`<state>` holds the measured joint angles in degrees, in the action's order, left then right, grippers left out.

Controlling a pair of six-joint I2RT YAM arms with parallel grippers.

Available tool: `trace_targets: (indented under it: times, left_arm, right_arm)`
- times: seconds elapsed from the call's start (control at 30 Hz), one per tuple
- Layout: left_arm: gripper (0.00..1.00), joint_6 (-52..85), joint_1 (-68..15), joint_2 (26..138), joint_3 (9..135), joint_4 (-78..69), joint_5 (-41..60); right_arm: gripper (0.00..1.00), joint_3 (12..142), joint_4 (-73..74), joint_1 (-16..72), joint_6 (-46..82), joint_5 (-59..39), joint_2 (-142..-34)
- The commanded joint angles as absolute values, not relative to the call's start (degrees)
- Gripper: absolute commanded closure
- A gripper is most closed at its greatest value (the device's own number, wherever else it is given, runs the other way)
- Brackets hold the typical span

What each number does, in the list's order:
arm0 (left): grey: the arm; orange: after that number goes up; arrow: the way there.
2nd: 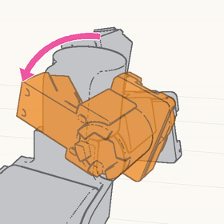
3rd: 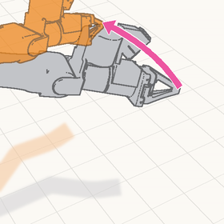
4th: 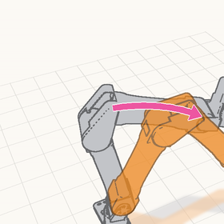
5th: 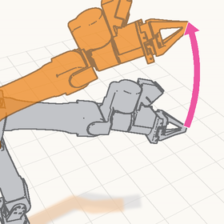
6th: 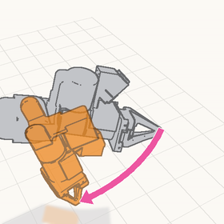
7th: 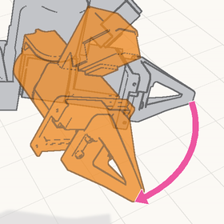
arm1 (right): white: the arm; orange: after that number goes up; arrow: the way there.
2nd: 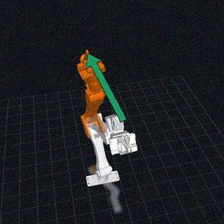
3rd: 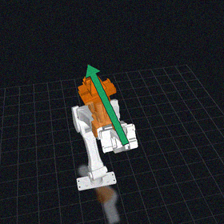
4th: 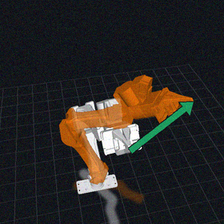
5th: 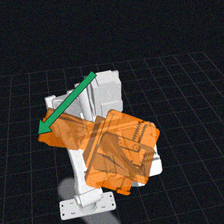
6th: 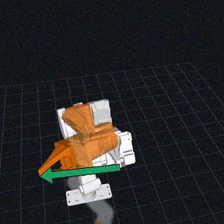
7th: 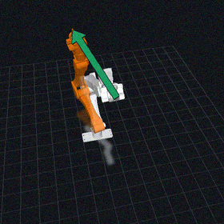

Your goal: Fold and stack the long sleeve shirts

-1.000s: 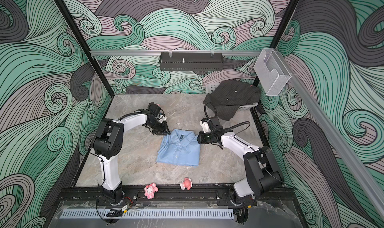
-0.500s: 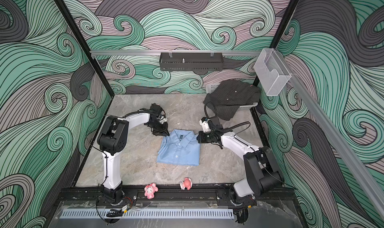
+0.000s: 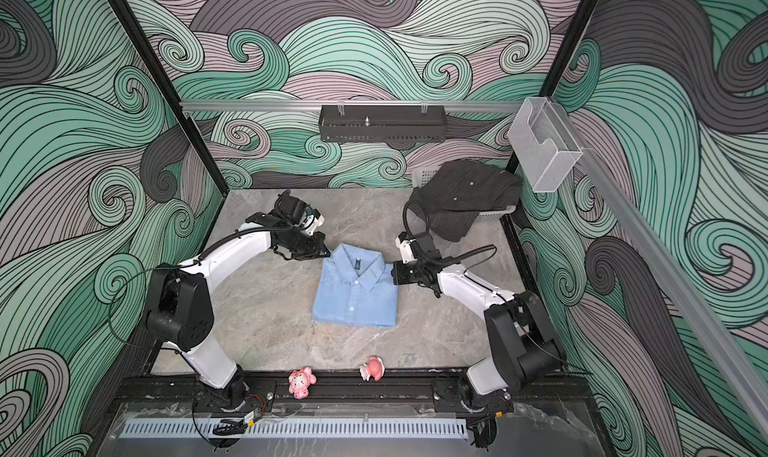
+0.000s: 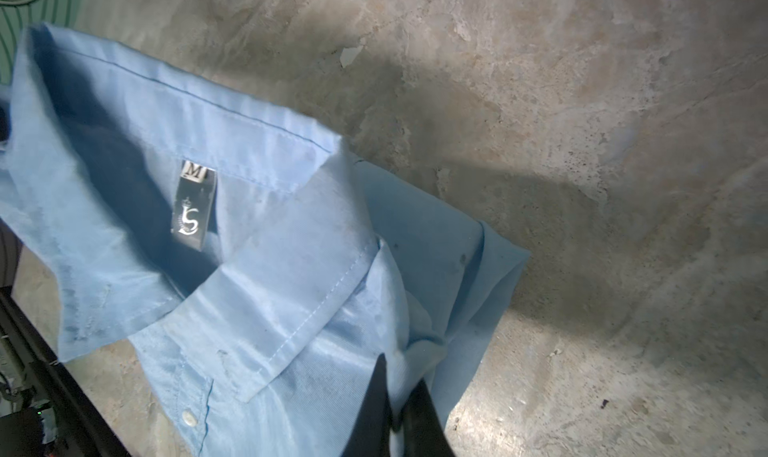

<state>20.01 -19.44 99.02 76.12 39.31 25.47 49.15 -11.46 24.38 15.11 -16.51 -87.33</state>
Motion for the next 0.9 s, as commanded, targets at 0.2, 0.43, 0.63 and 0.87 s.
trace_targets:
  times: [0.2, 0.43, 0.63, 0.87]
  left_arm:
    - [1.0, 23.4, -16.6, 107.9, 74.7, 35.8, 21.6]
    - [0.59, 22.4, -16.7, 102.7, 77.3, 40.2, 19.1]
    - [0.54, 25.6, -18.8, 91.3, 71.5, 40.7, 19.9]
    - [0.6, 43.8, -28.1, 94.8, 56.3, 14.1, 37.3]
  right_arm:
    - [0.87, 57.7, -18.0, 24.6, 16.4, -10.1, -95.9]
    - [0.34, 56.1, -20.3, 24.8, 18.2, -7.6, -86.8]
    - [0.44, 50.7, -21.0, 24.9, 23.1, -17.9, -77.3]
    - [0.8, 41.5, -2.7, 25.0, 34.0, -35.3, -84.1]
